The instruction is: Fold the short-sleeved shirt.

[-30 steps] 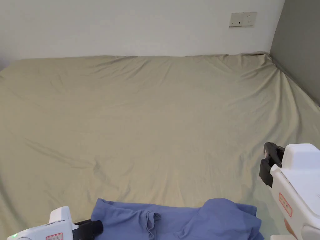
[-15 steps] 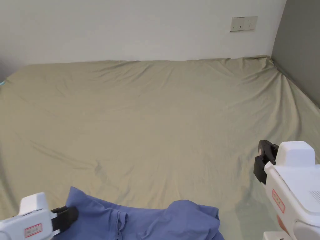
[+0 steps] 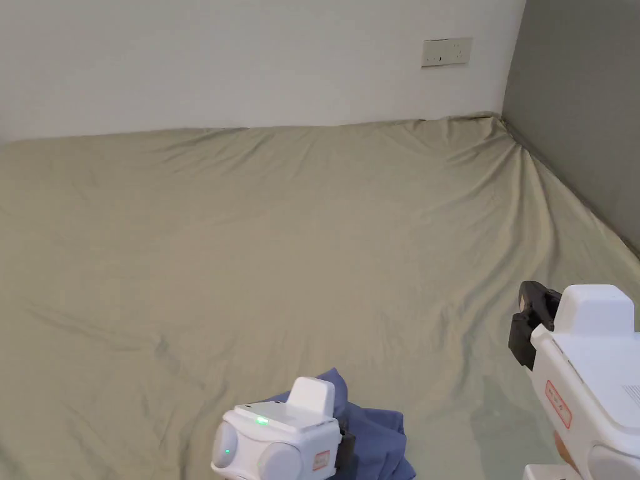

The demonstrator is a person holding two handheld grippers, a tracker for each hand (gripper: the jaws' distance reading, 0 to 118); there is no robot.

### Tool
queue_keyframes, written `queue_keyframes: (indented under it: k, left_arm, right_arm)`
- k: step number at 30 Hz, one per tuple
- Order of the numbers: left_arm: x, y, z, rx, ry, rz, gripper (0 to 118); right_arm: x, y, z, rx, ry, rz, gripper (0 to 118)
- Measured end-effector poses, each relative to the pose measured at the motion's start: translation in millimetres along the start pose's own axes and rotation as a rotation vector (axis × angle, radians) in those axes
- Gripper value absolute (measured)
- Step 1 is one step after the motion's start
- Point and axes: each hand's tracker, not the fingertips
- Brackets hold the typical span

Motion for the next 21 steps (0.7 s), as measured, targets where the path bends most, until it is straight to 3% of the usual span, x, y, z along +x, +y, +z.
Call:
queue_keyframes:
  k: [3, 4, 5, 6, 7, 8, 9, 12, 17, 19, 20, 21]
  left_arm:
    - [17, -9, -33, -0.070, 0.024, -0.033, 13]
    - [22, -11, -38, -0.078, 0.022, -0.049, 21]
    - [22, -12, -40, -0.075, 0.004, -0.045, 40]
    - [24, -12, -40, -0.069, -0.042, -0.029, 74]
    - [25, -11, -37, -0.045, -0.081, 0.006, 94]
    - [25, -10, -33, -0.019, -0.103, 0.030, 111]
    - [23, -8, -25, 0.012, -0.121, 0.053, 118]
    - [15, -1, -2, 0.109, -0.148, 0.085, 118]
    - [-4, 0, 47, 0.401, -0.015, 0.076, 116]
    - [-12, -3, 62, 0.494, 0.060, 0.064, 98]
    - [-16, -6, 66, 0.523, 0.090, 0.058, 81]
    - [-17, -8, 68, 0.541, 0.123, 0.052, 47]
  right_arm:
    - [7, -2, 2, -0.006, -0.019, -0.002, 2]
    - [9, -2, 3, -0.007, -0.022, -0.003, 2]
    - [10, -2, 4, -0.009, -0.028, -0.003, 2]
    - [11, -3, 5, -0.008, -0.031, -0.003, 2]
    - [12, -3, 5, -0.009, -0.035, -0.003, 2]
    - [12, -4, 5, -0.011, -0.037, -0.005, 2]
    - [13, -4, 5, -0.011, -0.038, -0.007, 2]
    - [12, -4, 5, -0.013, -0.040, -0.010, 2]
    - [9, -2, 6, -0.005, -0.031, -0.011, 2]
    - [7, -1, 6, 0.000, -0.025, -0.013, 2]
    - [6, 0, 6, 0.001, -0.023, -0.014, 2]
    - [6, 0, 6, 0.002, -0.021, -0.015, 2]
